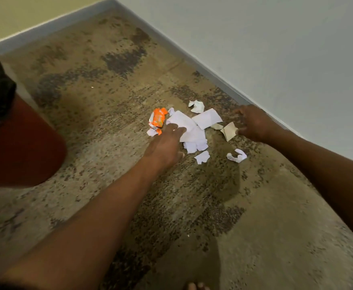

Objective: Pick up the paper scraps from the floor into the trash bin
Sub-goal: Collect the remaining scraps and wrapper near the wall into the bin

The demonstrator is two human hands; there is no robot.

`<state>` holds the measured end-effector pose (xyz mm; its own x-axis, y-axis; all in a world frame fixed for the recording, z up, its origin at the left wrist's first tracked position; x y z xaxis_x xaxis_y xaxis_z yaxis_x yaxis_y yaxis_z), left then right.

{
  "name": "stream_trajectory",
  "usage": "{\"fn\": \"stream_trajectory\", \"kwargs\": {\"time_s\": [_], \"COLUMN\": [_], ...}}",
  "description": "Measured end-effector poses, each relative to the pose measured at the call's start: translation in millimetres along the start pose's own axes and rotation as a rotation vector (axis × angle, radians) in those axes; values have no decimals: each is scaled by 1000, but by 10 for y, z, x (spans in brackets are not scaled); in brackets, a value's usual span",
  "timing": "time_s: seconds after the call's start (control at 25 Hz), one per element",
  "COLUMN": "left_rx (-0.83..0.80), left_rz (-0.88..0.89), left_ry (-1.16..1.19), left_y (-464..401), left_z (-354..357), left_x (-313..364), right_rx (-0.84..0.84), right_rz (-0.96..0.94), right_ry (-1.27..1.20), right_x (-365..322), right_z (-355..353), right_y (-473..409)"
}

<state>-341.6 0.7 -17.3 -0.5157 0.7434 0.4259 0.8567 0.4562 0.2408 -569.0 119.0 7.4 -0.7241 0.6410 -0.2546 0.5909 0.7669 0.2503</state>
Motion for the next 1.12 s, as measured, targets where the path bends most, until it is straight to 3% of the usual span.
{"fn": "stream_trajectory", "kwargs": {"time_s": [0.16, 0.36, 0.52, 0.64, 0.8, 1.12], "left_rx": [-36, -23, -108, -209, -272, -154], "left_rz": [-48, 10, 29, 8, -24, 43], "left_ry": [-168, -366, -494, -517, -512, -443], "left_y": [-240, -590, -893, -989, -1044, -917], "left_z": [317, 368, 343, 431, 454, 436], "left_x": [101, 41, -86, -203, -308, -320], "right_rx": [-84, -204, -133, -112, -235, -246], "right_rz": [48, -37, -139, -267, -263, -283], "right_ry": [43, 178, 305, 320, 259, 369], "right_x": [298, 204, -203, -577, -739, -935], "right_z": [250, 640, 709, 836, 1059, 1205], "right_y": [59, -205, -350, -357, -396, -315]}}
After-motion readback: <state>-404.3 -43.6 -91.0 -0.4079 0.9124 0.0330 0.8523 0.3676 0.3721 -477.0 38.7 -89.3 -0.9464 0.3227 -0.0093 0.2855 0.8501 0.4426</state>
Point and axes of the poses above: each hand's wrist, its own y-axis away from the middle knuckle, its own z-axis out of the palm, x = y × z, the point moved 8 cm from there along -y, towards the middle knuckle, and after that the axes turned 3 degrees about y, right-handed, at the moved point
